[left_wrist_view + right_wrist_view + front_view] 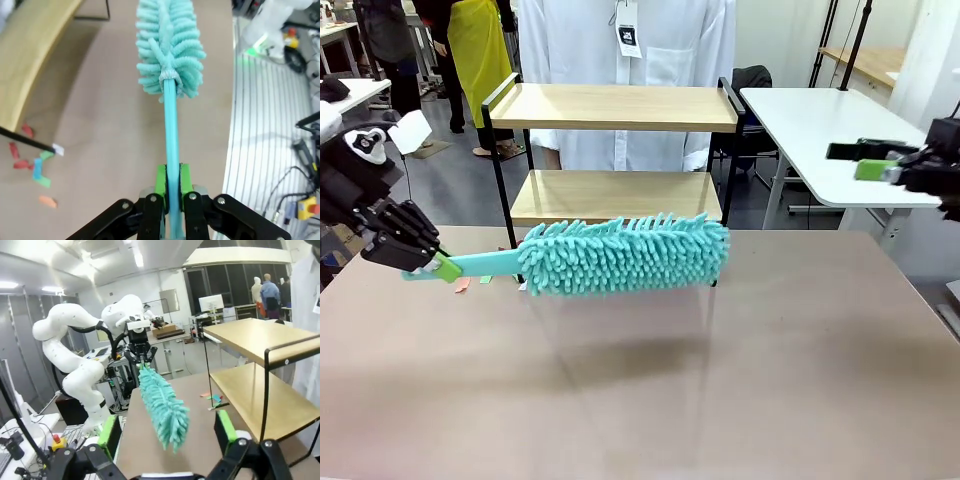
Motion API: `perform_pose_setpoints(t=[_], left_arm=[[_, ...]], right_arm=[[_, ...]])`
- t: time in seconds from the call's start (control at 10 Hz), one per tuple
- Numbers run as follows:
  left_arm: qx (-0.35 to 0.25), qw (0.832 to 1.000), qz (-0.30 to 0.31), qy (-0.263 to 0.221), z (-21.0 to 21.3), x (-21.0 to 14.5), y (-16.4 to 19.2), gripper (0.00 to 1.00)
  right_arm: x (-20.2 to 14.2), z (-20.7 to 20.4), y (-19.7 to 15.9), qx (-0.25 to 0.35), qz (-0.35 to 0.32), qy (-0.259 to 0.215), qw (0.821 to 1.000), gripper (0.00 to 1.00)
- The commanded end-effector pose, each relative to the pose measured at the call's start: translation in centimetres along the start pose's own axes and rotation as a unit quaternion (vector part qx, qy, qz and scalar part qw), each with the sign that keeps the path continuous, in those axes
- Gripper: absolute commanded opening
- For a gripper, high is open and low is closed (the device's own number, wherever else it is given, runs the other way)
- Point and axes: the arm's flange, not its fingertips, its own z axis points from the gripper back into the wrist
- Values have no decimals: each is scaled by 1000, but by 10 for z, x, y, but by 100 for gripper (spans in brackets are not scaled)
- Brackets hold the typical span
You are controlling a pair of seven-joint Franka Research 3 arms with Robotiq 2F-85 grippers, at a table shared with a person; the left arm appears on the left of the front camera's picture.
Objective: Clean the shelf.
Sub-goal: Hand the Duster back to the human.
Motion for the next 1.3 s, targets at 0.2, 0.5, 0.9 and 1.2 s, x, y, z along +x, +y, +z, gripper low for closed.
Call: perform_pose_setpoints(t=[0.2,0.5,0.9,1.2], left_arm=[[-6,998,-54,-43,-1,-14,-2,13],[2,999,-16,-30,-4,0,8,13],[2,999,-16,-30,-4,0,8,13],[2,999,-16,-30,-4,0,8,13]], right_arm=[[-10,-5,-3,-17,-1,-3,1000,100],[-13,-3,-8,-21,-9,-3,1000,100],[-41,-43,-32,-12,-1,32,999,100],[-78,-77,-43,-3,4,36,999,100]])
